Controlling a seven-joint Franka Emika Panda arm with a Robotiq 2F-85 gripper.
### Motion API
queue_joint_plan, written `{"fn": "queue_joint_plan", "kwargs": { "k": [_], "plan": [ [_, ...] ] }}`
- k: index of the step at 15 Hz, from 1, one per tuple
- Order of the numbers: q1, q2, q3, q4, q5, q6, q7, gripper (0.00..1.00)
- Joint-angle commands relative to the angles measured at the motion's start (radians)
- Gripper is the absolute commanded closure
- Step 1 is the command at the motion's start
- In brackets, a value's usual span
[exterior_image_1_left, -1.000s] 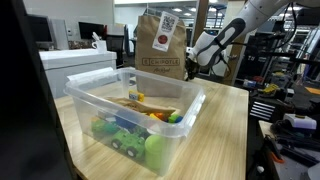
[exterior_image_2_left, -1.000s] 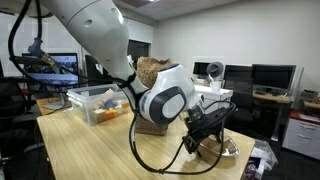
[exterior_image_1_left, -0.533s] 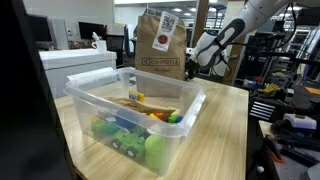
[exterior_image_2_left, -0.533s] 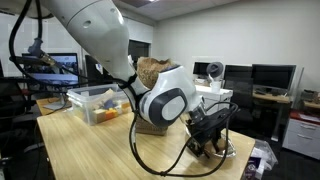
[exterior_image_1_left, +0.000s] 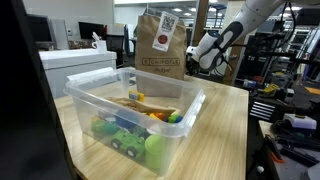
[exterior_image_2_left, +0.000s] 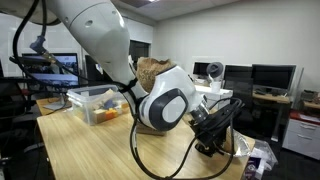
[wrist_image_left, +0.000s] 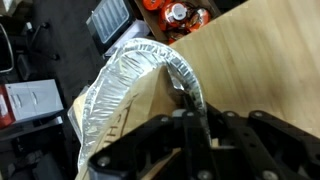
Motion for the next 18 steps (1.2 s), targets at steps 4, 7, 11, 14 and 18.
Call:
{"fn": "queue_joint_plan", "kwargs": {
  "k": [4, 7, 11, 14, 18],
  "plan": [
    [0.314, 0.014, -0.382, -0.025, 0.083, 0.229, 0.196, 0.97],
    [0.507, 0.039, -0.591, -0.043, 0.205, 0.257, 0.242, 0.96],
    [0.792, 0.057, -0.852, -0.107, 0.36, 0.185, 0.273, 0.97],
    [0.945, 0.057, -0.972, -0.143, 0.425, 0.12, 0.294, 0.97],
    [1.082, 0.051, -1.101, -0.172, 0.322, -0.007, 0.418, 0.97]
  ]
}}
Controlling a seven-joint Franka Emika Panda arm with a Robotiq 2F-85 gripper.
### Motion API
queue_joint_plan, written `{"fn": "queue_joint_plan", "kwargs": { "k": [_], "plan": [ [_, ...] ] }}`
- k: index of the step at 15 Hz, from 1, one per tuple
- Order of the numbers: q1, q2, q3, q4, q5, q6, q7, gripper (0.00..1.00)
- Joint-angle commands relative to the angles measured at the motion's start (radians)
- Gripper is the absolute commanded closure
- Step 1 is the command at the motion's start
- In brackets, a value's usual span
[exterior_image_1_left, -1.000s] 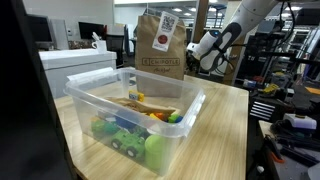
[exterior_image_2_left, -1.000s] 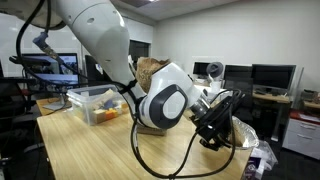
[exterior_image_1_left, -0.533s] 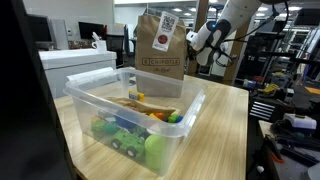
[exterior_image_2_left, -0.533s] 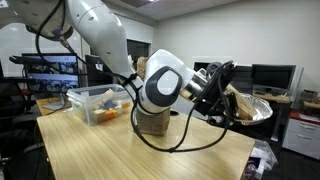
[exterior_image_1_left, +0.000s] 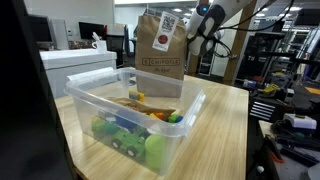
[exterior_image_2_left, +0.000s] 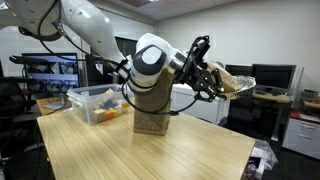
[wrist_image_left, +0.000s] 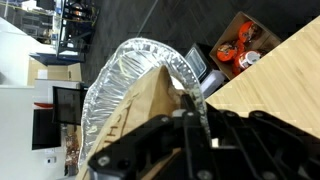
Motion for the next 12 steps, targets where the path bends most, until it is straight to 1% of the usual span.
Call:
{"fn": "queue_joint_plan", "kwargs": {
  "k": [1, 4, 6, 10, 12],
  "plan": [
    [0.102, -0.01, -0.109, -0.036, -0.116, -0.098, 0.148, 0.97],
    [0.154, -0.065, -0.143, -0.032, -0.23, -0.222, 0.265, 0.97],
    [0.177, -0.12, -0.144, -0.028, -0.298, -0.311, 0.33, 0.97],
    [0.2, -0.273, -0.104, -0.007, -0.432, -0.512, 0.443, 0.97],
    [0.189, -0.355, -0.061, 0.016, -0.497, -0.615, 0.497, 0.97]
  ]
}}
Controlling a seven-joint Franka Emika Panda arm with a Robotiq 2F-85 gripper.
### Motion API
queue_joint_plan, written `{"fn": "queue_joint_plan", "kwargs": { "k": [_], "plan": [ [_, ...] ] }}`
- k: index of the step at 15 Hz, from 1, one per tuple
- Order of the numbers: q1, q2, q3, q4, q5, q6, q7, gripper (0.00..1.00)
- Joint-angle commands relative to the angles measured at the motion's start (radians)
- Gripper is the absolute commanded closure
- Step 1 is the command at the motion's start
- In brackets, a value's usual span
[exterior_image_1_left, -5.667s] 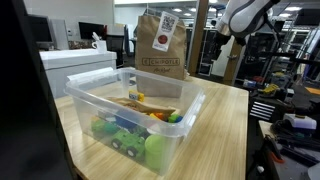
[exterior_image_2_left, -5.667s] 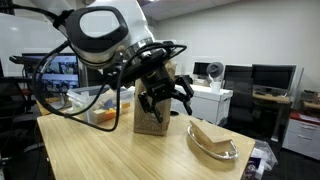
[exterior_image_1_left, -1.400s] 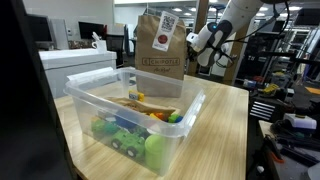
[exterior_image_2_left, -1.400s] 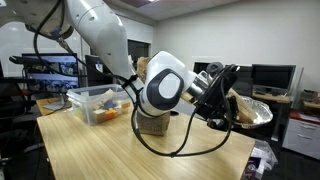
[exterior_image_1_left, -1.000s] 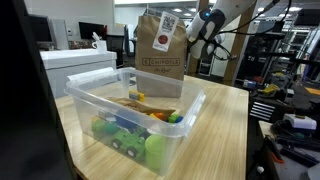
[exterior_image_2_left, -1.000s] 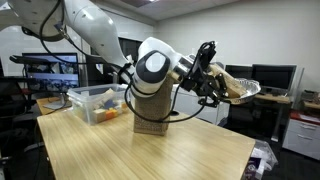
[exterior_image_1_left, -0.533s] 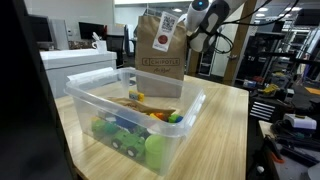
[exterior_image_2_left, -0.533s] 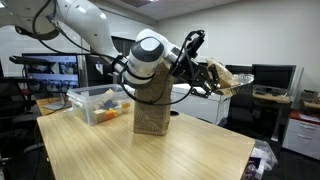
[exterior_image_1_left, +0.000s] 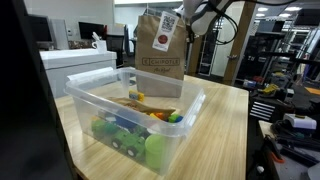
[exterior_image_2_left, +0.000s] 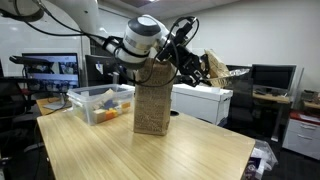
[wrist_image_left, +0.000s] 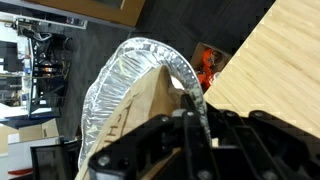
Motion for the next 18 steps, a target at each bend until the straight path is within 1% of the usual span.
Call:
{"fn": "queue_joint_plan", "kwargs": {
  "k": [1, 2, 4, 6, 7, 11, 12, 13, 15, 18],
  "plan": [
    [-0.021, -0.188, 0.088, 0.024, -0.132, -0.177, 0.087, 0.97],
    [-0.036, -0.223, 0.123, 0.04, -0.151, -0.227, 0.109, 0.97],
    [-0.09, -0.3, 0.229, 0.076, -0.178, -0.342, 0.151, 0.97],
    [-0.17, -0.343, 0.362, 0.114, -0.193, -0.444, 0.197, 0.97],
    [-0.23, -0.363, 0.454, 0.134, -0.188, -0.498, 0.218, 0.97],
    [-0.365, -0.393, 0.666, 0.164, -0.184, -0.6, 0.283, 0.97],
    [-0.407, -0.397, 0.732, 0.175, -0.18, -0.631, 0.303, 0.97],
    [-0.436, -0.402, 0.779, 0.182, -0.181, -0.653, 0.318, 0.97],
    [-0.475, -0.41, 0.845, 0.195, -0.171, -0.685, 0.341, 0.97],
    [-0.51, -0.42, 0.908, 0.208, -0.165, -0.711, 0.369, 0.97]
  ]
}}
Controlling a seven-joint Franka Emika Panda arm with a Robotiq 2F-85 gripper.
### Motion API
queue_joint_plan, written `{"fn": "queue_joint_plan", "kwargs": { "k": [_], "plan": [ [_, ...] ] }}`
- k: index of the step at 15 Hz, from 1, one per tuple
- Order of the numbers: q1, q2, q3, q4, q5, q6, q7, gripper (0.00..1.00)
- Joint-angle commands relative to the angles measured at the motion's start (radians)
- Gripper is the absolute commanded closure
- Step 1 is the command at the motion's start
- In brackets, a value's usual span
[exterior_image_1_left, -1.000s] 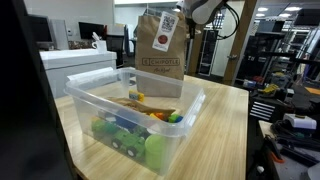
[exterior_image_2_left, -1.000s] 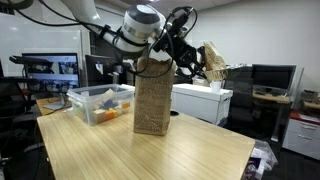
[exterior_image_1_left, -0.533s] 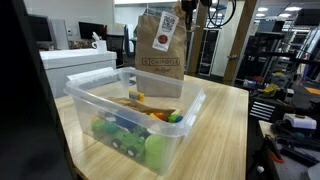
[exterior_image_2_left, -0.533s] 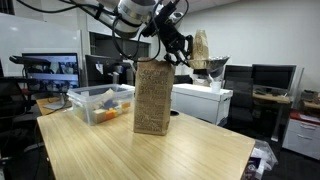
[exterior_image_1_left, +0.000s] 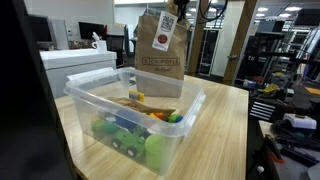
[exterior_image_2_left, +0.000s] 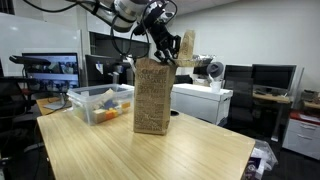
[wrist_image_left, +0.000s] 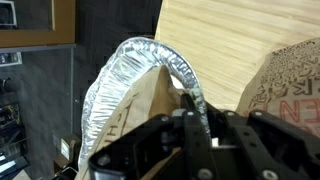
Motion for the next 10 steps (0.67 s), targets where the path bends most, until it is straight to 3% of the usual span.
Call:
{"fn": "queue_joint_plan", "kwargs": {
  "k": [1, 10],
  "plan": [
    [-0.051, -0.036, 0.077, 0.001, -0.011, -0.04, 0.041, 0.97],
    [-0.079, -0.098, 0.139, -0.021, -0.003, -0.021, 0.059, 0.97]
  ]
}}
